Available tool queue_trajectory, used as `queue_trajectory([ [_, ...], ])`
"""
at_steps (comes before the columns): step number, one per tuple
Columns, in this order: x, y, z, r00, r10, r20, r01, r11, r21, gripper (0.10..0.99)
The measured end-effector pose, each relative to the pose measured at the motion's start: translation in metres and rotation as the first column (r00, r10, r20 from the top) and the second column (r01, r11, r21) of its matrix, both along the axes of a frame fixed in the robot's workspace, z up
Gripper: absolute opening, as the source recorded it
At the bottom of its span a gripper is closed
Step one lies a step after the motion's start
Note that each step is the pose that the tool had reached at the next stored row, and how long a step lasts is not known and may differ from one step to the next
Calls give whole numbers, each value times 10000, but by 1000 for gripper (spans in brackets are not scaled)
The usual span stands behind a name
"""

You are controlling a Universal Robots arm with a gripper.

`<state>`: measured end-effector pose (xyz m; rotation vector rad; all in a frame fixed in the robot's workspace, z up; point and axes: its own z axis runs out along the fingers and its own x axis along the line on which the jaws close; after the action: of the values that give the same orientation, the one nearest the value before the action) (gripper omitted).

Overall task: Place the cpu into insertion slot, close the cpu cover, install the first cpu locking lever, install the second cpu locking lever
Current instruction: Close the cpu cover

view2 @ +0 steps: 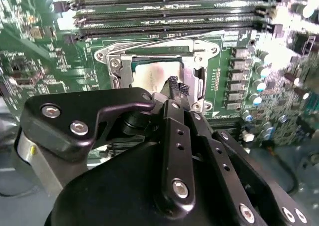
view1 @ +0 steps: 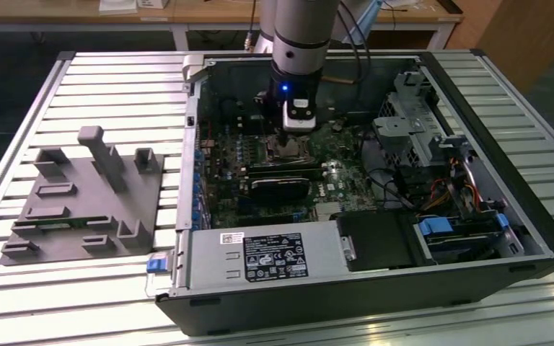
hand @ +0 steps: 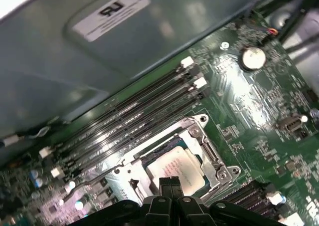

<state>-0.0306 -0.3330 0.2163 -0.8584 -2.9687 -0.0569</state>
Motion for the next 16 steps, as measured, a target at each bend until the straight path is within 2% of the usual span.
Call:
queue_trajectory([
  [4, 0, 0, -9, 9982, 603, 63, -603, 9982, 12, 106],
  [6, 0, 0, -10, 9960, 882, 116, -882, 9961, 8, 106],
  [8, 0, 0, -13, 9932, 1145, 186, -1146, 9934, 6, 106],
  [11, 0, 0, -14, 9883, 1491, 321, -1491, 9888, -7, 106],
  [16, 0, 0, -15, 9741, 2201, 520, -2202, 9754, -38, 106],
])
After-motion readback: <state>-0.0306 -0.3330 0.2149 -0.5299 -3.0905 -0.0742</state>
